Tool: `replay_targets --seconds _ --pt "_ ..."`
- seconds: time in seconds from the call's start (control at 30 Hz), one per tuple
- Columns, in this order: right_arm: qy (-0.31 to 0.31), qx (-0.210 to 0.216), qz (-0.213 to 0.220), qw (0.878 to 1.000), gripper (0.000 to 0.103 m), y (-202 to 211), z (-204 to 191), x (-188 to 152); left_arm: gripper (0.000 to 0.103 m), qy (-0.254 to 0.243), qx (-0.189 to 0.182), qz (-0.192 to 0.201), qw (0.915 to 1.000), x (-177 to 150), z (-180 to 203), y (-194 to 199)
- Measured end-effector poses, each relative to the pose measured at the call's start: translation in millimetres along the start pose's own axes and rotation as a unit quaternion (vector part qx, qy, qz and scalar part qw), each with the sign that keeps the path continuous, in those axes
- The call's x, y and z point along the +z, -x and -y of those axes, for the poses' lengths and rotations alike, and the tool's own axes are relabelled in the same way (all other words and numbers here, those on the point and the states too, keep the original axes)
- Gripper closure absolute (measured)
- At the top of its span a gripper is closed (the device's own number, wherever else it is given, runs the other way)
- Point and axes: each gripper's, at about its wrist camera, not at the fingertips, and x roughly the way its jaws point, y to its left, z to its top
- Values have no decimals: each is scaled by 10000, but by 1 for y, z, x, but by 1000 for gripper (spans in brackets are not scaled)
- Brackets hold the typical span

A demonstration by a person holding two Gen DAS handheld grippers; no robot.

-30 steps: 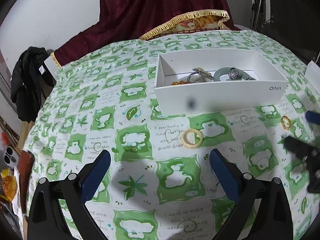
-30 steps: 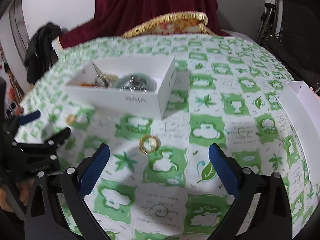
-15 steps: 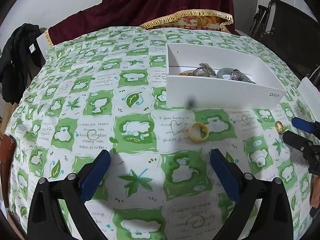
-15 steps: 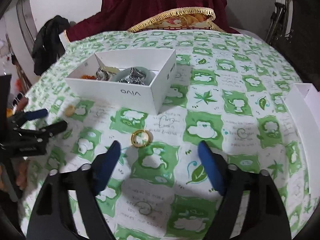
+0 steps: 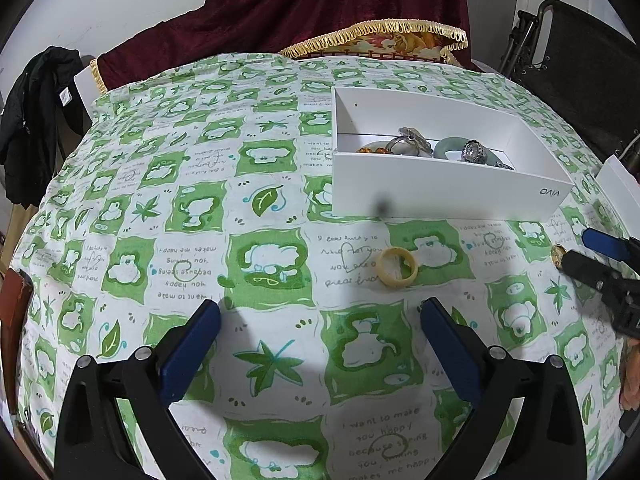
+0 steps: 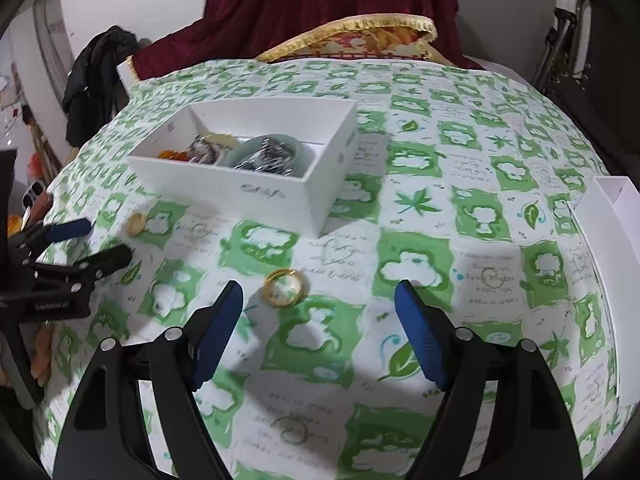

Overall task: Organize jewelry
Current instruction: 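Withdraw both tools from the box toward the gold and bone rings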

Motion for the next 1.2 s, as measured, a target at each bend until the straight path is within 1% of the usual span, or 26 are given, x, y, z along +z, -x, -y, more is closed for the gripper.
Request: replay_targets --seconds 0.1,0.2,0.23,0.27,0.33,0.37,0.43,0.47,0.53,0.63,0.8,1.0,1.2 --pt "-165 6 75 9998 29 2 8 1 3 -18 -59 -5 10000 3 -1 -1" --pt "-422 222 274 9985 29 9 18 4 3 21 -379 57 9993 12 -3 1" --pt "-507 291 351 9977 30 11 21 5 3 45 -462 71 9989 13 -4 2" --pt "-623 461 440 9960 33 14 24 7 3 74 -481 96 9988 15 -5 2" --pt "-734 697 493 9936 35 16 26 9 3 88 -342 126 9993 17 -6 1" --pt "-757 729 506 9932 38 16 26 9 3 107 -187 139 9997 19 -9 0" --pt "-691 547 488 9949 42 14 25 10 3 160 -80 130 9998 23 -12 -4" --pt "-665 506 463 9954 45 12 24 10 3 183 -109 105 9997 23 -14 -5" --pt "-630 487 366 9962 46 5 22 12 3 228 -231 50 9995 24 -15 -8" --pt "-587 462 295 9968 46 -2 20 15 3 106 -274 77 9995 23 -11 -7" --pt "-774 457 312 9955 46 -8 27 21 3 -160 -113 44 9998 19 2 -9" --pt "-972 541 303 9933 46 -12 36 25 3 -220 -220 16 9995 15 6 -9" --pt "-844 458 294 9949 46 -6 29 19 3 -307 -160 18 9994 14 10 -9"
